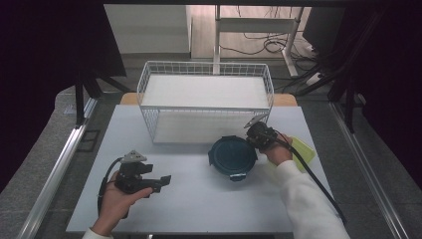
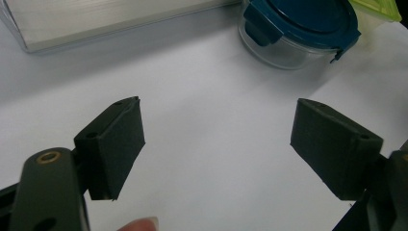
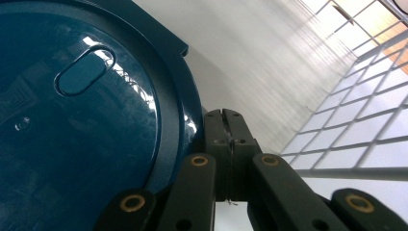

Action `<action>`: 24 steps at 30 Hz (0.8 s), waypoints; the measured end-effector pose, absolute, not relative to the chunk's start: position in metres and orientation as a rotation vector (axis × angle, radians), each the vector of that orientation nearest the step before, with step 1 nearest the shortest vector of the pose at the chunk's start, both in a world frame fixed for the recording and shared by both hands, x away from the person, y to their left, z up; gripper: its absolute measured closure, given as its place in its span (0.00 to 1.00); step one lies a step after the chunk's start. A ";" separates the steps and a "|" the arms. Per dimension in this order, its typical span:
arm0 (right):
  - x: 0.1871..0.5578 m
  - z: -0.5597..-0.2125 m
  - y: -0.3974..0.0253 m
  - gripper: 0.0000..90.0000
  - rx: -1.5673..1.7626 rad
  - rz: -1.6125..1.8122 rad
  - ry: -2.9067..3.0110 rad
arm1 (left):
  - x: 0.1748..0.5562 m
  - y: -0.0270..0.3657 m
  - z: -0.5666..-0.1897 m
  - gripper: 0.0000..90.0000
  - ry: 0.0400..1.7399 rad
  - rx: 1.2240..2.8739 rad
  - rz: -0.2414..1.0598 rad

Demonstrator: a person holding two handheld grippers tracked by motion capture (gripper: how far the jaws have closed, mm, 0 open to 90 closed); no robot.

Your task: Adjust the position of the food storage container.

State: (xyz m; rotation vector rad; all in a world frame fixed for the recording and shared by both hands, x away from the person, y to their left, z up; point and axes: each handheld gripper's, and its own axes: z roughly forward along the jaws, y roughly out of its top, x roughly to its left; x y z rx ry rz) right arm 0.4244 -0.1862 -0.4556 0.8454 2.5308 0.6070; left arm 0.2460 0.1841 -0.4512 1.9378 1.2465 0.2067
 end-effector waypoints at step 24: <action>0.390 -0.456 -0.158 0.99 0.797 0.657 2.622 | 0.247 0.185 -0.452 0.21 1.249 1.930 0.194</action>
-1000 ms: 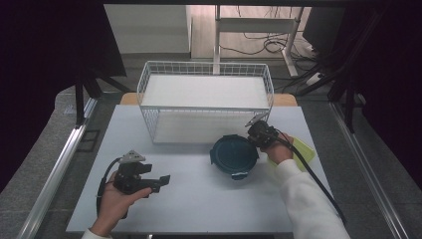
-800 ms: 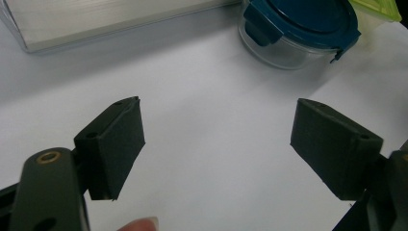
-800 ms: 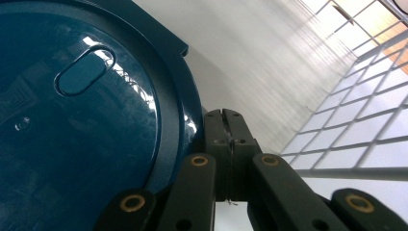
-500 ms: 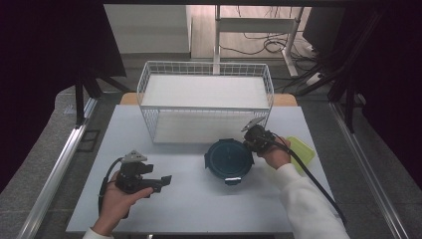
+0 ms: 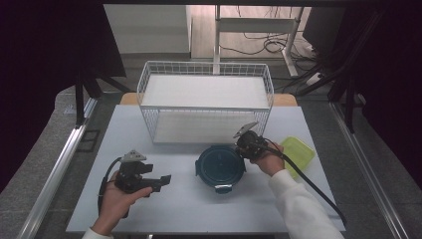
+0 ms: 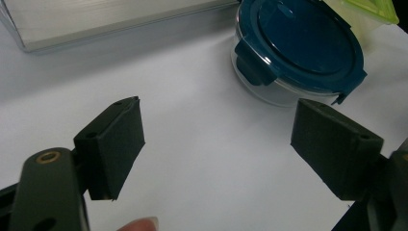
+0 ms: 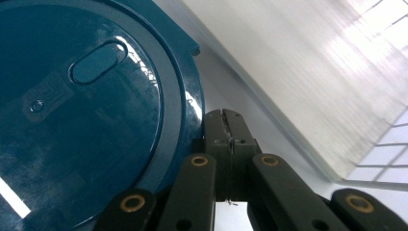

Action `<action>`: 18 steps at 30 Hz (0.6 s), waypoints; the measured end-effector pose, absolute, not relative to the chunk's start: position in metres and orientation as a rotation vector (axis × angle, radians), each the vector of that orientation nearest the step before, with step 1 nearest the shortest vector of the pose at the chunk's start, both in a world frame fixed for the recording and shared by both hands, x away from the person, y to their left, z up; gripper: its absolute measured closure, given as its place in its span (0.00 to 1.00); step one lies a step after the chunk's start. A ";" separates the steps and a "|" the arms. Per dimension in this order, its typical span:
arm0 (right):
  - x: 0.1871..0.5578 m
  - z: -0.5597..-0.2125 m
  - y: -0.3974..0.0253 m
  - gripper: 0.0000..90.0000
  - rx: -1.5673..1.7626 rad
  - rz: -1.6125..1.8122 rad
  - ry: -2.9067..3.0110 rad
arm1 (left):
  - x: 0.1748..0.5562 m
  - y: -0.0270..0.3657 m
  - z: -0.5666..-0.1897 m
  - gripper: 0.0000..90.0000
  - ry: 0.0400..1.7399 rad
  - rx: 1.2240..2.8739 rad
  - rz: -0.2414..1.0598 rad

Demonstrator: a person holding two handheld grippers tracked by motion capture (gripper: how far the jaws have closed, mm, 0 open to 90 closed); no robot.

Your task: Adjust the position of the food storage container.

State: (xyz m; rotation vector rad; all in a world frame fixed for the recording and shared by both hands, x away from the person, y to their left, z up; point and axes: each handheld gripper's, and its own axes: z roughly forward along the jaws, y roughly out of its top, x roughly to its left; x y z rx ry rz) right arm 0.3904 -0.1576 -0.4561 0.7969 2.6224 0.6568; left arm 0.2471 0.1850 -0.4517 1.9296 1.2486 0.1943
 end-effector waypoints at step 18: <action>0.367 -0.457 -0.145 0.99 0.769 0.689 2.680 | 0.247 0.186 -0.450 0.21 1.249 1.920 0.191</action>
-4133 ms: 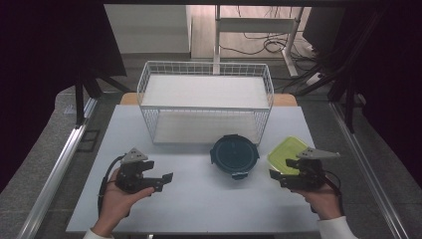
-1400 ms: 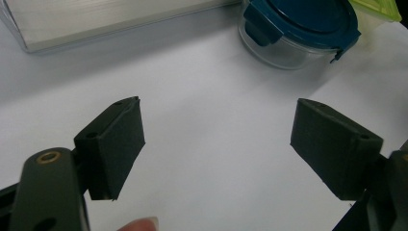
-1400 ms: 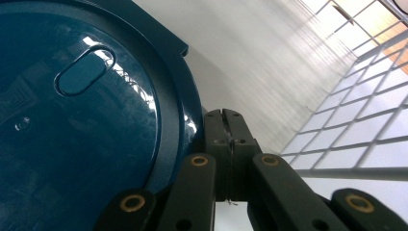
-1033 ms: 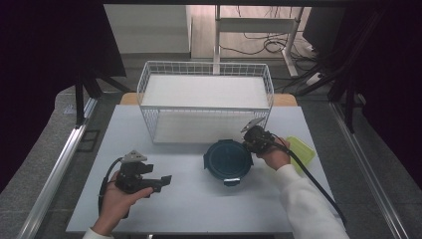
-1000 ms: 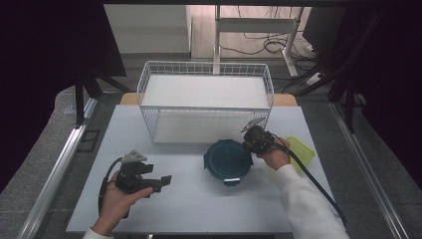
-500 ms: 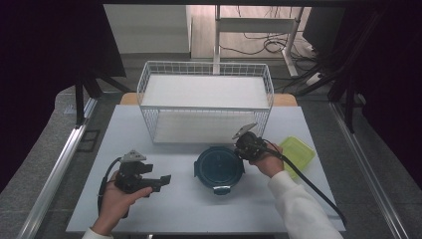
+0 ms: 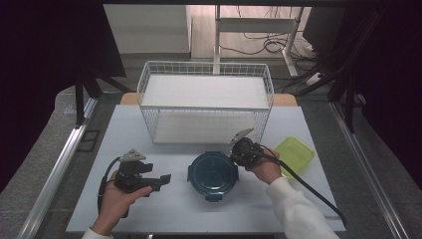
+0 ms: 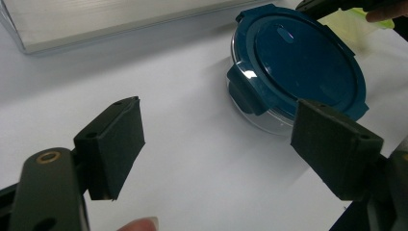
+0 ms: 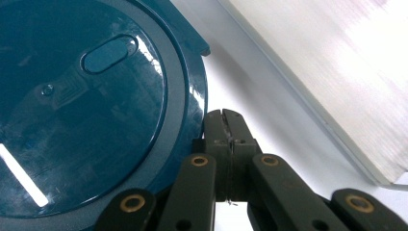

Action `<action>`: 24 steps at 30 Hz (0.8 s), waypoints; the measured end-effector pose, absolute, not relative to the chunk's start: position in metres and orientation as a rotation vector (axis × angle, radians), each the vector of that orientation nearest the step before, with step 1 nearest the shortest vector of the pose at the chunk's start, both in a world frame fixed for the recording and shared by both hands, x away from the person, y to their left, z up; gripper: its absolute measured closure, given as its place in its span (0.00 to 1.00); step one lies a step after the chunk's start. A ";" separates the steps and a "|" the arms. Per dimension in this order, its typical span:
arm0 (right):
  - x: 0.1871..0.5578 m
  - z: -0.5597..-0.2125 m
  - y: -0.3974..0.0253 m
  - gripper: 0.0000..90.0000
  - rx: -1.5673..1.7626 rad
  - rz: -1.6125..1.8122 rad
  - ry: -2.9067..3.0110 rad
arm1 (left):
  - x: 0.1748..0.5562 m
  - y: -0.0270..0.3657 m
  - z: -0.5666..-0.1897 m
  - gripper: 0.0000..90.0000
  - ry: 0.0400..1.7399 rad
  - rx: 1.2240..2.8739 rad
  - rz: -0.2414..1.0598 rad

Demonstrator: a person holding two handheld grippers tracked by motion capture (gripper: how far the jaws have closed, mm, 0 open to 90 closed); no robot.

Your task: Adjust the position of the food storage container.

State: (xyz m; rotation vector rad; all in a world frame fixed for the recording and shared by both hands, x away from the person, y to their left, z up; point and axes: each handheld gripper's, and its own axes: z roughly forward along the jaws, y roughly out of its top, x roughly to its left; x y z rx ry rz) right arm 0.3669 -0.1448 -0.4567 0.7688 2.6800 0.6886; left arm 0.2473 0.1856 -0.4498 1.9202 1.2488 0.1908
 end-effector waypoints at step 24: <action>0.352 -0.460 -0.128 0.99 0.742 0.768 2.723 | 0.248 0.183 -0.454 0.21 1.252 1.930 0.178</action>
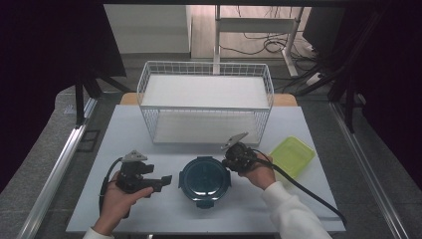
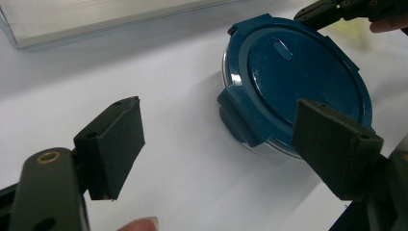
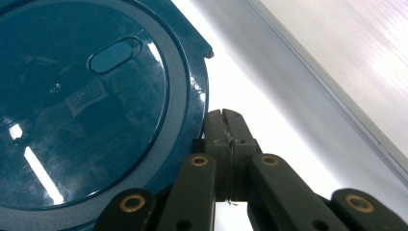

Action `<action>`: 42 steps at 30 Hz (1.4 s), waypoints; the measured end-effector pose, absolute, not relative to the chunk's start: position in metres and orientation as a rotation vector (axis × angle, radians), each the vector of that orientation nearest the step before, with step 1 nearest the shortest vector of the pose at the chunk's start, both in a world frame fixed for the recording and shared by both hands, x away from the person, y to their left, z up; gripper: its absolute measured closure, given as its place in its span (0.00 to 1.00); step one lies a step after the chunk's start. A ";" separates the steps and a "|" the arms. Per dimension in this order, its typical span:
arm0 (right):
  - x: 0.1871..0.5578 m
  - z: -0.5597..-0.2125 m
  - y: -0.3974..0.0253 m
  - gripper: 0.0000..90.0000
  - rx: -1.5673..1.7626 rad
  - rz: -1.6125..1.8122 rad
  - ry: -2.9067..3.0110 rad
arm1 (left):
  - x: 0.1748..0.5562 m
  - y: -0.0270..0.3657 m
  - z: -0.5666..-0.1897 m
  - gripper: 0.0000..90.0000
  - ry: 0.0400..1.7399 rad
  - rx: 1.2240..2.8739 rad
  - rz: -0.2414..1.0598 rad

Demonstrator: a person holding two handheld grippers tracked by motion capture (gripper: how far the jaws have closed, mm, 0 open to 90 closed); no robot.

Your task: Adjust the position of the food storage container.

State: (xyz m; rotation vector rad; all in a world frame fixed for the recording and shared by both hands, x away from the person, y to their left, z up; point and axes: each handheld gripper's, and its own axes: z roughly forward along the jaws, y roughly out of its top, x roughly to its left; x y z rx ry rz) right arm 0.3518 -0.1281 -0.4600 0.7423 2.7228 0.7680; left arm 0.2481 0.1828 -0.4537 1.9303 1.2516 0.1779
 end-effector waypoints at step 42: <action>0.276 -0.451 -0.209 0.21 1.129 1.280 2.498 | 0.244 0.188 -0.457 0.21 1.257 1.881 0.219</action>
